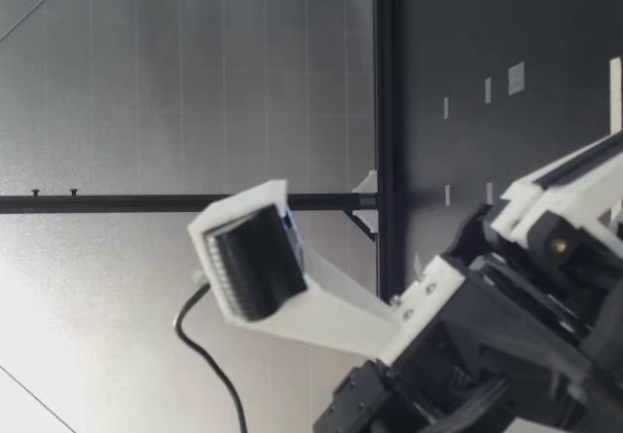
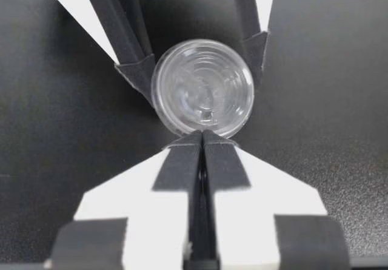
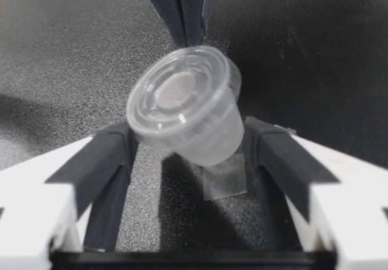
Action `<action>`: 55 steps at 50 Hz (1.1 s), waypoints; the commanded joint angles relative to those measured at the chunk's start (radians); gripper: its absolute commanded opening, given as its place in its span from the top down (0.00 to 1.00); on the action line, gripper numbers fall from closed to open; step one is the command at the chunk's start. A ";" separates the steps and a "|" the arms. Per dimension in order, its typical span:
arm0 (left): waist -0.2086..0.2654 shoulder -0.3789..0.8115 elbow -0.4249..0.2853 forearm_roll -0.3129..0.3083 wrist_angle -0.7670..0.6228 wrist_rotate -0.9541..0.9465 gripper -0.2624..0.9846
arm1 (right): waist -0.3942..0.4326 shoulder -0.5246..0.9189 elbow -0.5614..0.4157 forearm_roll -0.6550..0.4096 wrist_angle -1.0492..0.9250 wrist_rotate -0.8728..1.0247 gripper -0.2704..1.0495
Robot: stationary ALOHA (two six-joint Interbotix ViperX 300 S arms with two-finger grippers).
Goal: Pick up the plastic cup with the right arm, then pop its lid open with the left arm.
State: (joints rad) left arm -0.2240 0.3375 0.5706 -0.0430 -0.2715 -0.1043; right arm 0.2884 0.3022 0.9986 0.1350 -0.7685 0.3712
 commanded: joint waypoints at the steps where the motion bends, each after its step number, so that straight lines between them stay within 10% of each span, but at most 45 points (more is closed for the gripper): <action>1: -0.003 -0.015 -0.018 -0.002 -0.011 -0.002 0.77 | 0.005 -0.008 -0.014 0.002 -0.008 -0.002 0.29; 55: -0.003 0.015 -0.035 -0.002 -0.015 -0.005 0.77 | 0.005 -0.028 -0.060 -0.061 0.161 -0.002 0.46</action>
State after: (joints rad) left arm -0.2240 0.3712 0.5522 -0.0430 -0.2807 -0.1074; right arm 0.2884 0.2930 0.9465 0.0798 -0.6259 0.3682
